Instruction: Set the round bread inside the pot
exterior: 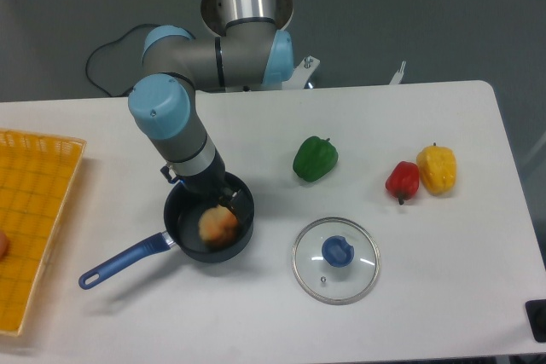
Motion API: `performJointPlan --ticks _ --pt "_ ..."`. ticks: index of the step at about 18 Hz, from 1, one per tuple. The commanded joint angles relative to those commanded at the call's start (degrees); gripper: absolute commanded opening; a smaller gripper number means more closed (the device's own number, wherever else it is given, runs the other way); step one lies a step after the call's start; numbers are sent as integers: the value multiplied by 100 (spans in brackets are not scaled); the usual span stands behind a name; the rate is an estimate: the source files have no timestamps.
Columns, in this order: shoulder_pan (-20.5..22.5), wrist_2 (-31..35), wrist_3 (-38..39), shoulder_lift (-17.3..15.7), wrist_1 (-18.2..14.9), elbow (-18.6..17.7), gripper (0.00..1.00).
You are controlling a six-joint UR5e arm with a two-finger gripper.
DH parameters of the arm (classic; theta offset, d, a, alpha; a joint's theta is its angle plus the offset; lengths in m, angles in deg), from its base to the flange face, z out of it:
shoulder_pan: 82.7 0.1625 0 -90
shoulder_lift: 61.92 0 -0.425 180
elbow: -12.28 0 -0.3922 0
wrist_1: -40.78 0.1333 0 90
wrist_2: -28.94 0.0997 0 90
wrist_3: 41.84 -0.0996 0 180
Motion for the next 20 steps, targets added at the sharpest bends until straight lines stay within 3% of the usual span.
performJointPlan --ticks 7,11,18,20 --pt "290 -9 -149 17 -9 70 100" --pt "702 -79 -184 70 -26 377 100" --pt "1642 -720 -1185 70 -114 659 100" --pt "1888 -773 -1274 88 -280 729 100"
